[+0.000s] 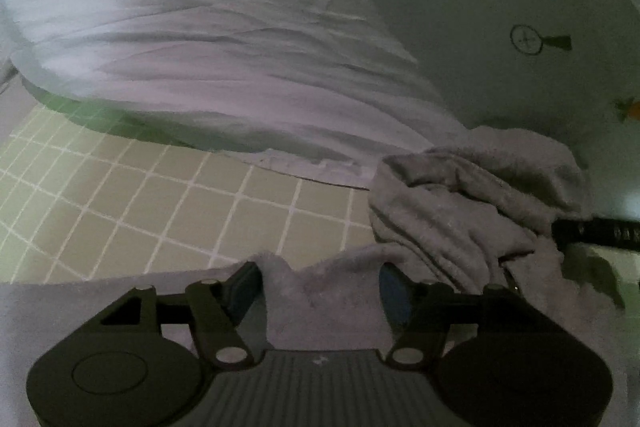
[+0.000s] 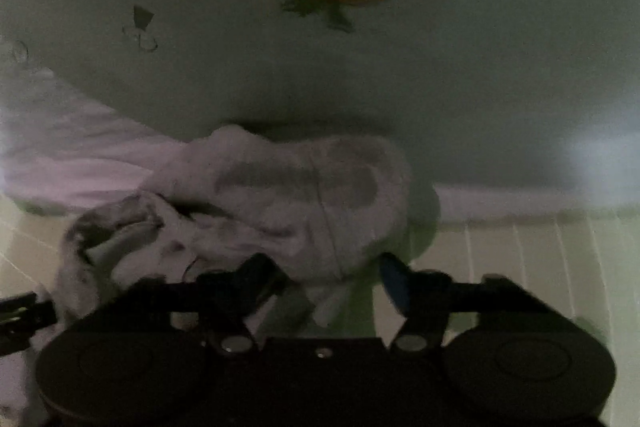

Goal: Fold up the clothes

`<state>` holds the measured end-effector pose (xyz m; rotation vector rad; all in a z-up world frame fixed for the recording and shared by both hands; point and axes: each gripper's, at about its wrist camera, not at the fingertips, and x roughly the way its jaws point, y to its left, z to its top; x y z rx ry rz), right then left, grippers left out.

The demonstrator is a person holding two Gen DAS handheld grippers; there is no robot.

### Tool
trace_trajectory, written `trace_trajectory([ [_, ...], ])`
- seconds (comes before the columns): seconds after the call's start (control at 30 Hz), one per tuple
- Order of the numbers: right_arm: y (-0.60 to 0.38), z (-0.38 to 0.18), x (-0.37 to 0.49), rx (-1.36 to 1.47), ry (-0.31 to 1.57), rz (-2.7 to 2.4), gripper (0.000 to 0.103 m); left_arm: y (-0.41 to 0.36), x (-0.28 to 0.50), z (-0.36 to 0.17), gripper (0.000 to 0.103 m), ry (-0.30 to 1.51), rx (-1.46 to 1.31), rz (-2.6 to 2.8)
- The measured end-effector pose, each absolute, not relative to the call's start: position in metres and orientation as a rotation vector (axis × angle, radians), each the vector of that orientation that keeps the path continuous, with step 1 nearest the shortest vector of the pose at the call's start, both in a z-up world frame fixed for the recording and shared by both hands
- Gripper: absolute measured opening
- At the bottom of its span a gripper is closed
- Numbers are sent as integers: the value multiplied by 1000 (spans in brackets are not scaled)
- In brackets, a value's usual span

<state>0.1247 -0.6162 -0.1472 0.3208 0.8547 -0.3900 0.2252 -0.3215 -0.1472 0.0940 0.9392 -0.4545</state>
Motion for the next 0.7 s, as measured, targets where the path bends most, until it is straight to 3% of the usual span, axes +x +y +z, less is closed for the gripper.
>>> trace_trajectory([
  [0.07, -622, -143, 139, 322, 833, -394, 49, -323, 231, -149, 67, 938, 98, -450],
  [0.1, -625, -141, 149, 307, 821, -409, 38, -324, 234, -149, 67, 932, 101, -447],
  [0.13, -630, -139, 158, 290, 813, -432, 36, -325, 236, -149, 67, 928, 103, -445],
  [0.33, -657, -118, 192, 245, 745, -513, 36, -310, 241, -138, 70, 902, 73, -399],
  [0.37, -658, -113, 188, 254, 743, -526, 40, -305, 239, -134, 72, 896, 69, -391],
  [0.53, -637, -83, 117, 320, 685, -521, 92, -269, 209, -109, 82, 860, 52, -355],
  [0.7, -573, -81, -9, 396, 702, -503, 103, -239, 151, -80, 90, 837, 43, -316],
])
